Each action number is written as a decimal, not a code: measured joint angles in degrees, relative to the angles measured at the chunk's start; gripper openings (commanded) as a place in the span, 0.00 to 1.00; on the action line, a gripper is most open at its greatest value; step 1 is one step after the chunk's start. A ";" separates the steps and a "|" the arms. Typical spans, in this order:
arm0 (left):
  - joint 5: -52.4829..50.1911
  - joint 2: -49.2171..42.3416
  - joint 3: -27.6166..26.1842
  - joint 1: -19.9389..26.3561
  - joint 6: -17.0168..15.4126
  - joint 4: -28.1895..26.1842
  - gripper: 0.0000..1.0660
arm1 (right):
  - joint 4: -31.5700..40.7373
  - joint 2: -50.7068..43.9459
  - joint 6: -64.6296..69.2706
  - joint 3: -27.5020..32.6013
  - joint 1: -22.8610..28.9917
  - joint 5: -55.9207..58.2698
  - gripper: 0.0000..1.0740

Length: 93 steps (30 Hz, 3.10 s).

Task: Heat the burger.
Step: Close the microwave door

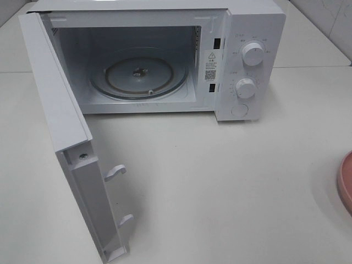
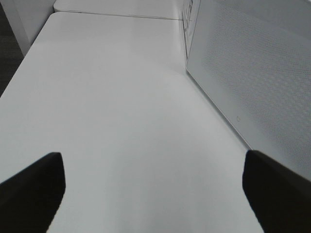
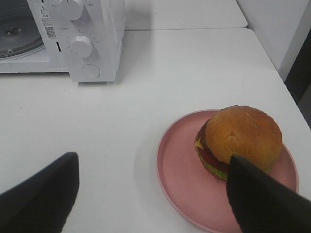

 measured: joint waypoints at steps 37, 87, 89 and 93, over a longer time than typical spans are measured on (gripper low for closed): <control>-25.04 19.25 -2.29 0.00 0.00 0.00 0.00 | 0.00 0.00 0.00 0.00 0.00 0.00 0.70; -105.65 69.04 17.25 0.00 -6.99 15.47 0.00 | 0.06 0.00 0.00 0.00 0.00 0.00 0.70; -108.52 71.28 17.13 0.00 -8.88 17.99 0.00 | 0.06 0.00 0.00 0.00 0.00 0.00 0.70; -113.67 76.38 17.02 0.00 -10.71 21.43 0.00 | 0.06 0.00 0.00 0.00 0.00 0.00 0.70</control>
